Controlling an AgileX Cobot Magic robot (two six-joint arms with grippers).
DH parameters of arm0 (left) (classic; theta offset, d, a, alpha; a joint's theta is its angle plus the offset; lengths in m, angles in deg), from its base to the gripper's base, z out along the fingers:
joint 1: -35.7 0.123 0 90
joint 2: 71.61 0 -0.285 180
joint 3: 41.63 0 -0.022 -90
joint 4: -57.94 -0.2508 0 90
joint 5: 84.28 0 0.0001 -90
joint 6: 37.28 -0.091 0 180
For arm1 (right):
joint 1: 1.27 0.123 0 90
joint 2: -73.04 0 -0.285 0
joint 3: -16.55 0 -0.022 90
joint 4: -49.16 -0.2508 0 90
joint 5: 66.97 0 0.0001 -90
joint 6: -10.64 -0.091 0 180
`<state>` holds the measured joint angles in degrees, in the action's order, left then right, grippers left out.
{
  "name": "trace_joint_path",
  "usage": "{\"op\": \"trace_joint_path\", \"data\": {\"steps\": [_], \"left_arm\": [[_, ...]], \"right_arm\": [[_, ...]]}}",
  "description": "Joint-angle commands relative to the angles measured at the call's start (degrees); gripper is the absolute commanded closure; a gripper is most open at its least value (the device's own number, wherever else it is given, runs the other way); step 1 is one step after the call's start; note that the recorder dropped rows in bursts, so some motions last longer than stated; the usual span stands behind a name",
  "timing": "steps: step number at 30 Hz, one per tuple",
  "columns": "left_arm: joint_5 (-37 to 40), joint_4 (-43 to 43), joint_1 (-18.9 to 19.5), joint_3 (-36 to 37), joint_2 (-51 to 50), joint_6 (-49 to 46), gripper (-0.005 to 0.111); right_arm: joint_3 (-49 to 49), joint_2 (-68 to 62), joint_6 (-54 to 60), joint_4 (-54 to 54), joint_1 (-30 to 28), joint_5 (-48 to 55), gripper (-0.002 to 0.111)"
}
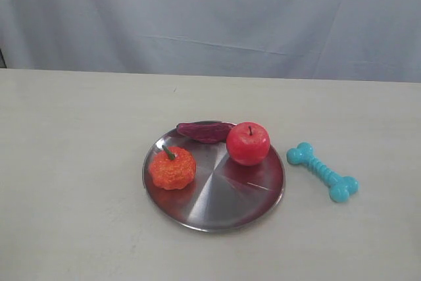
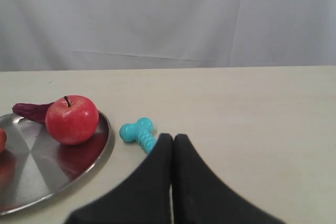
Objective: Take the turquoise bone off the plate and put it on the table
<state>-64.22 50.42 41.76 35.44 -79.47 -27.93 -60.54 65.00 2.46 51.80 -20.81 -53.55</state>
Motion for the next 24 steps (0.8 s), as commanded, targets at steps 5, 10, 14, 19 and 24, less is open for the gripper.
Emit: {"op": "trace_joint_path", "data": {"steps": [5, 10, 14, 19, 24], "left_arm": [[-0.23, -0.05, -0.28, 0.15, 0.07, 0.00, 0.107], [-0.23, -0.05, -0.28, 0.15, 0.07, 0.12, 0.107], [-0.23, -0.05, -0.28, 0.15, 0.07, 0.12, 0.107], [-0.23, -0.05, -0.28, 0.15, 0.07, 0.12, 0.107], [-0.23, -0.05, -0.28, 0.15, 0.07, 0.12, 0.107]], "right_arm": [[-0.13, 0.26, 0.04, 0.40, -0.37, 1.86, 0.109], [-0.13, 0.26, -0.09, 0.29, -0.37, 1.86, 0.109], [-0.13, 0.26, 0.01, 0.40, -0.37, 1.95, 0.109], [-0.13, 0.26, 1.25, 0.41, -0.37, 2.38, 0.109], [-0.13, 0.26, 4.86, 0.41, -0.37, 5.66, 0.109]]}}
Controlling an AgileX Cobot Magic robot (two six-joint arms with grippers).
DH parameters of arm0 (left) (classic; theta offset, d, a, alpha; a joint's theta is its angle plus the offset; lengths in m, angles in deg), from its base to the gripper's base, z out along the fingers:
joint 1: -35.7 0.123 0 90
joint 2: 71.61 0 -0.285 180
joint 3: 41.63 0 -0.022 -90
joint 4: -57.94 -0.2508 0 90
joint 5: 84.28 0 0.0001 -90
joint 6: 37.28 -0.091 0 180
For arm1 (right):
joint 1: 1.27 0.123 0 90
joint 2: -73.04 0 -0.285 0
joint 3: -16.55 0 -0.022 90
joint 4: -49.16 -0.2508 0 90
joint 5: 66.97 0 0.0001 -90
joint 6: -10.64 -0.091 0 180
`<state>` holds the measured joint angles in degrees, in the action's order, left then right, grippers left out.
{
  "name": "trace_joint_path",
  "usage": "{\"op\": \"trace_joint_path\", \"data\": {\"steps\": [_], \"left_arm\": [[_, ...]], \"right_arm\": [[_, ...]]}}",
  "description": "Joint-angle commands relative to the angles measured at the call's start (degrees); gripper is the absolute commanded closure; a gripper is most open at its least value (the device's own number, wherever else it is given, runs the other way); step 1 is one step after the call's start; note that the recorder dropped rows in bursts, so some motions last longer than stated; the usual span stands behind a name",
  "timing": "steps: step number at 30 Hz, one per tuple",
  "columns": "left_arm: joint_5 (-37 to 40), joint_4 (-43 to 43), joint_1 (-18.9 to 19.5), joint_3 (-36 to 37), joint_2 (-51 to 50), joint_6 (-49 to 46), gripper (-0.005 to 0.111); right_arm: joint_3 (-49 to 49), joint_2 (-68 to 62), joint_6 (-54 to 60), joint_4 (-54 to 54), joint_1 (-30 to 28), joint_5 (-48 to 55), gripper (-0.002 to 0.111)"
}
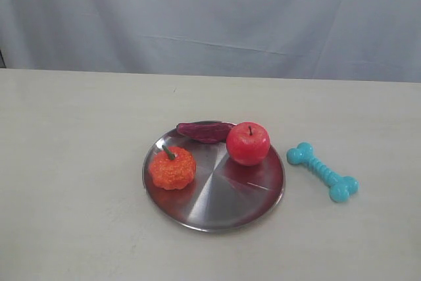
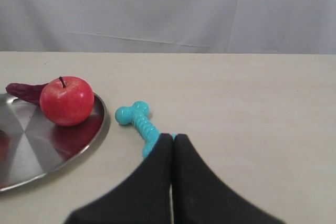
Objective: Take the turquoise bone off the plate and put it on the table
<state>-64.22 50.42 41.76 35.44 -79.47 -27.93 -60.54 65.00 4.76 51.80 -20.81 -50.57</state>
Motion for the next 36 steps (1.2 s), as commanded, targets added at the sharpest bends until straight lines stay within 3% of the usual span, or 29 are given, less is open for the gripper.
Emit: {"op": "trace_joint_path", "data": {"steps": [1, 36], "left_arm": [[-0.23, -0.05, -0.28, 0.15, 0.07, 0.12, 0.107], [-0.23, -0.05, -0.28, 0.15, 0.07, 0.11, 0.107]], "right_arm": [[-0.13, 0.26, 2.55, 0.41, -0.37, 2.68, 0.109], [-0.13, 0.26, 5.10, -2.64, 0.64, 3.35, 0.109]]}}
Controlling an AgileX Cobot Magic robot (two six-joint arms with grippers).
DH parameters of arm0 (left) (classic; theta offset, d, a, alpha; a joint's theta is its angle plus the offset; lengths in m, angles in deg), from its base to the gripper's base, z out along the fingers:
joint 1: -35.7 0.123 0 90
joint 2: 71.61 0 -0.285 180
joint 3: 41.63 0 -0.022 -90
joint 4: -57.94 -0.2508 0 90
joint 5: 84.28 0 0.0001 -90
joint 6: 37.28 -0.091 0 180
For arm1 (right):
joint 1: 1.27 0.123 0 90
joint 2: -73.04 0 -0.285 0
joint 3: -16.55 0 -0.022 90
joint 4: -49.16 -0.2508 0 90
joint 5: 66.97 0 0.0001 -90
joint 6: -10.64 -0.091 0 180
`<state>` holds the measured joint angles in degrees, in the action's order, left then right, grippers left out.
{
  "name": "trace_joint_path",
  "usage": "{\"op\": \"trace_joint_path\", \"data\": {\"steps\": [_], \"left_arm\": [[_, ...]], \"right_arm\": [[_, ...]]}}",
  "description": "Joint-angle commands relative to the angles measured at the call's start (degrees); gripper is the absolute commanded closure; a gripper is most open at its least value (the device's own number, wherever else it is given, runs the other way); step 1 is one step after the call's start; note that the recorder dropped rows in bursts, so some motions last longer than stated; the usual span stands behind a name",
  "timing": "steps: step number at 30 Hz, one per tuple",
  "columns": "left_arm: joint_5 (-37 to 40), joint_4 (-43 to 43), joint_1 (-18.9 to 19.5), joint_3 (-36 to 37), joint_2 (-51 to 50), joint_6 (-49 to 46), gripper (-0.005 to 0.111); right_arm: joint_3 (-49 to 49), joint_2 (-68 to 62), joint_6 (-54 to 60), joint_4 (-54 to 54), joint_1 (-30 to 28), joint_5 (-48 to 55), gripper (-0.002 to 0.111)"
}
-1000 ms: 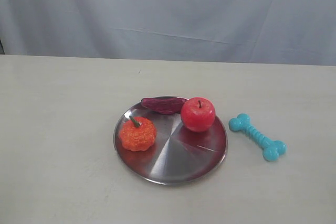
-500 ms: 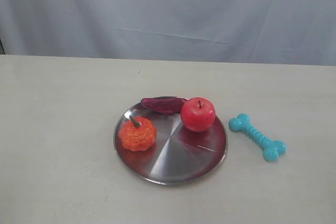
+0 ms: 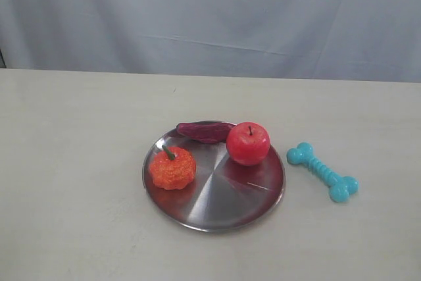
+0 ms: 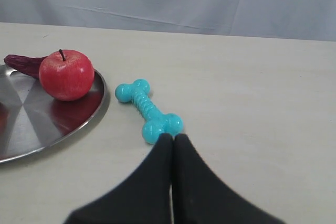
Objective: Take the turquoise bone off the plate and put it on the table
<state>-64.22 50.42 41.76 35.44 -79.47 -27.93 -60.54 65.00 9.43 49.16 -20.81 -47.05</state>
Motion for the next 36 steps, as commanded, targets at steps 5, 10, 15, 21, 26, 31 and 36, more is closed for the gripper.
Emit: {"op": "trace_joint_path", "data": {"steps": [5, 10, 15, 21, 26, 31, 36], "left_arm": [[-0.23, -0.05, -0.28, 0.15, 0.07, 0.11, 0.107], [-0.23, -0.05, -0.28, 0.15, 0.07, 0.11, 0.107], [-0.23, -0.05, -0.28, 0.15, 0.07, 0.11, 0.107], [-0.23, -0.05, -0.28, 0.15, 0.07, 0.00, 0.107], [-0.23, -0.05, -0.28, 0.15, 0.07, 0.00, 0.107], [-0.23, -0.05, -0.28, 0.15, 0.07, 0.00, 0.107], [-0.23, -0.05, -0.28, 0.15, 0.07, 0.00, 0.107]], "right_arm": [[-0.13, 0.26, 0.43, 0.00, 1.73, -0.17, 0.109], [-0.13, 0.26, 0.43, 0.00, 1.71, -0.17, 0.109], [-0.13, 0.26, 0.43, 0.00, 1.71, -0.17, 0.109], [-0.13, 0.26, 0.43, 0.00, 1.71, -0.17, 0.109], [-0.13, 0.26, 0.43, 0.00, 1.71, -0.17, 0.109], [-0.13, 0.26, 0.43, 0.00, 1.71, -0.17, 0.109], [-0.13, 0.26, 0.43, 0.00, 1.71, -0.17, 0.109]]}}
